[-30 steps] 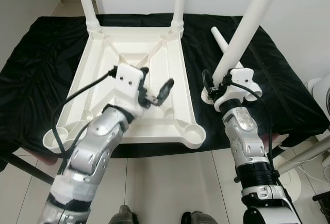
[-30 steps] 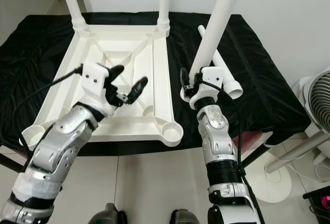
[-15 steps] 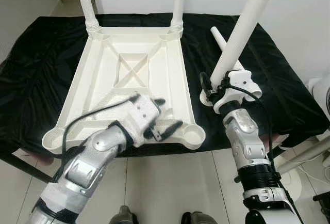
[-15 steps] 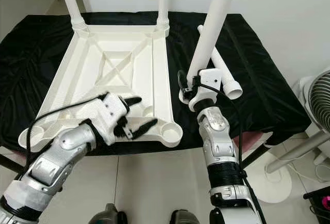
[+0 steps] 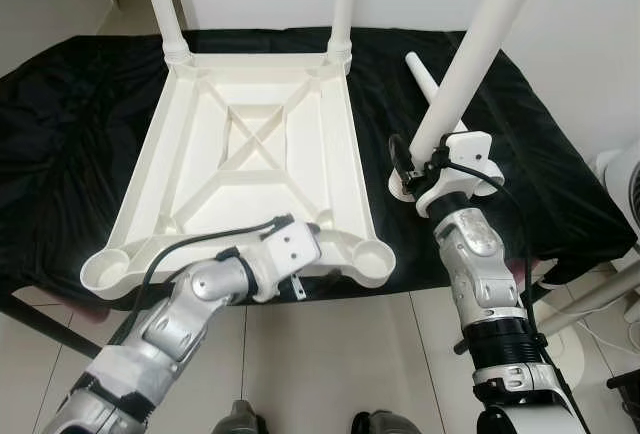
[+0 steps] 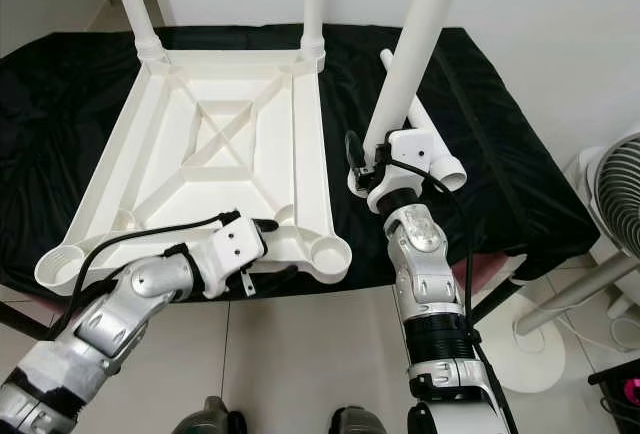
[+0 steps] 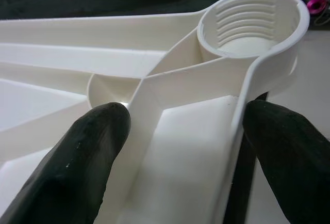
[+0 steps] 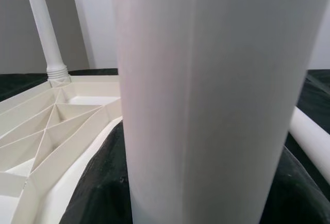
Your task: Building children table
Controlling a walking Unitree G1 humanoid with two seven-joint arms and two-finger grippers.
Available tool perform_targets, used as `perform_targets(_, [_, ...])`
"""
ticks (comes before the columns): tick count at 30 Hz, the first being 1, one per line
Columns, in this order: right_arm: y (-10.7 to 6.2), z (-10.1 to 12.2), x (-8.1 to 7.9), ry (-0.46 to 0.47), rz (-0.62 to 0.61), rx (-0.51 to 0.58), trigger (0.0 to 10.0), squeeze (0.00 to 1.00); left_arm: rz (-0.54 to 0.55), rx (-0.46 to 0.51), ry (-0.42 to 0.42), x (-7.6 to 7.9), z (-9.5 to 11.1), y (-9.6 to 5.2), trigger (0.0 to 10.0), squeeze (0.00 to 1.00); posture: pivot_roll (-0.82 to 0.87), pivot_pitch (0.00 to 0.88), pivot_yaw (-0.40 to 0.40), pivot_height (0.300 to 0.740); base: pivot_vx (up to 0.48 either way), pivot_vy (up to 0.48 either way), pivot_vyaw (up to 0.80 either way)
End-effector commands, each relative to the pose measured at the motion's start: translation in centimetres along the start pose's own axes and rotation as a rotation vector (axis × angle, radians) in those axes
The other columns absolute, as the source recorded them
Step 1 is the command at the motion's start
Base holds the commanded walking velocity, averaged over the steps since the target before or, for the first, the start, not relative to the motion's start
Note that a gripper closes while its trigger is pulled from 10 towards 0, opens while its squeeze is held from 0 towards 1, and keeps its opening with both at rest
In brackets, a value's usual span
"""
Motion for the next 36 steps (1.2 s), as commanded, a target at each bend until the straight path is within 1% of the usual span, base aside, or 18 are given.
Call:
perform_targets(1, [0.2, 0.6, -0.2, -0.004, 0.010, 0.022, 10.0, 0.00, 0.108, -0.013, 0.000, -1.0, -0.6, -0.1, 10.0, 0.00, -0.02, 0.055, 0.023, 0.740, 0.000, 0.000, 0.00])
perform_targets(5, [0.3, 0.5, -0.5, -0.002, 0.013, 0.020, 10.0, 0.00, 0.159, 0.040, 0.027, -2.6, 0.8, 0.9, 10.0, 0.00, -0.03, 0.058, 0.025, 0.740, 0.000, 0.000, 0.00])
perform_targets(7, [0.3, 0.5, -0.6, -0.001, 0.012, 0.018, 10.0, 0.00, 0.165, 0.049, 0.033, -2.9, 1.0, 1.2, 10.0, 0.00, -0.03, 0.059, 0.025, 0.740, 0.000, 0.000, 0.00])
perform_targets(10, [0.3, 0.5, -0.6, -0.001, 0.011, 0.015, 10.0, 0.00, 0.169, 0.056, 0.037, -3.2, 1.2, 1.4, 10.0, 0.00, -0.04, 0.059, 0.026, 0.740, 0.000, 0.000, 0.00])
perform_targets(15, [0.2, 0.0, -0.7, 0.016, -0.003, -0.015, 10.0, 0.00, 0.204, 0.101, 0.022, -3.5, 1.7, 2.9, 10.0, 0.00, -0.07, 0.057, 0.029, 0.740, 0.000, 0.000, 0.00])
perform_targets(18, [0.1, 0.0, -0.7, 0.018, -0.003, -0.018, 10.0, 0.00, 0.210, 0.116, 0.010, -3.6, 1.9, 3.2, 10.0, 0.00, -0.07, 0.057, 0.029, 0.740, 0.000, 0.000, 0.00])
perform_targets(19, [0.0, -0.1, -0.8, 0.017, 0.001, -0.022, 10.0, 0.00, 0.213, 0.140, -0.029, -3.6, 2.2, 3.3, 10.0, 0.00, -0.08, 0.056, 0.027, 0.740, 0.000, 0.000, 0.00])
perform_targets(20, [0.0, -0.1, -0.8, 0.017, 0.001, -0.022, 10.0, 0.00, 0.213, 0.140, -0.029, -3.6, 2.2, 3.3, 10.0, 0.00, -0.08, 0.056, 0.027, 0.740, 0.000, 0.000, 0.00])
perform_targets(22, [-0.3, -0.3, -1.1, 0.018, 0.013, -0.032, 10.0, 0.00, 0.210, 0.200, -0.102, -3.6, 3.0, 3.2, 10.0, 0.00, -0.08, 0.057, 0.025, 0.740, 0.000, 0.000, 0.00])
perform_targets(23, [-0.3, -0.3, -1.1, 0.018, 0.013, -0.032, 10.0, 0.00, 0.210, 0.200, -0.102, -3.6, 3.0, 3.2, 10.0, 0.00, -0.08, 0.057, 0.025, 0.740, 0.000, 0.000, 0.00])
perform_targets(24, [-0.6, -0.5, -1.4, 0.013, 0.037, -0.030, 10.0, 0.00, 0.215, 0.245, -0.152, -3.8, 3.6, 2.9, 10.0, 0.00, -0.06, 0.054, 0.024, 0.740, 0.000, 0.000, 0.00])
perform_targets(25, [-0.9, -0.6, -1.7, 0.002, 0.063, -0.028, 10.0, 0.00, 0.229, 0.293, -0.225, -4.1, 4.1, 2.3, 10.0, 0.00, -0.06, 0.053, 0.024, 0.740, 0.000, 0.000, 0.00])
perform_targets(26, [-0.9, -0.6, -1.7, 0.002, 0.063, -0.028, 10.0, 0.00, 0.229, 0.293, -0.225, -4.1, 4.1, 2.3, 10.0, 0.00, -0.06, 0.053, 0.024, 0.740, 0.000, 0.000, 0.00])
perform_targets(27, [-1.1, -0.7, -1.9, -0.006, 0.080, -0.026, 10.0, 0.00, 0.236, 0.325, -0.274, -4.3, 4.5, 1.9, 10.0, 0.00, -0.06, 0.053, 0.024, 0.740, 0.000, 0.000, 0.00])
perform_targets(28, [-1.3, -0.8, -2.1, -0.014, 0.093, -0.025, 10.0, 0.00, 0.247, 0.330, -0.319, -4.4, 4.5, 1.7, 10.0, 0.00, -0.04, 0.049, 0.021, 0.740, 0.000, 0.000, 0.00])
perform_targets(31, [-1.9, -0.9, -2.3, 0.005, 0.101, -0.004, 10.0, 0.00, 0.288, 0.362, -0.337, -4.3, 4.5, 1.2, 10.0, 0.00, -0.03, 0.047, 0.012, 0.740, 0.000, 0.000, 0.00])
perform_targets(34, [-2.7, -1.3, -2.7, 0.000, 0.119, 0.001, 10.0, 0.00, 0.285, 0.375, -0.399, -3.8, 4.5, 1.5, 10.0, 0.00, -0.01, 0.043, -0.008, 0.740, 0.000, 0.000, 0.00])
perform_targets(36, [-2.8, -1.4, -2.8, 0.003, 0.122, 0.001, 10.0, 0.00, 0.279, 0.381, -0.399, -3.6, 4.6, 1.6, 10.0, 0.00, -0.01, 0.043, -0.009, 0.740, 0.000, 0.000, 0.00])
Point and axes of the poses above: a point about 5 cm out from each wrist's last joint towards the gripper, its own y axis pointing out of the wrist towards the gripper, its own z axis along the axis of the wrist's last joint, x = y × z, the point moved 2 cm from there along y, pointing out of the wrist towards the gripper, and after that the axes turned 13 degrees about -y, right-handed, at the moved point
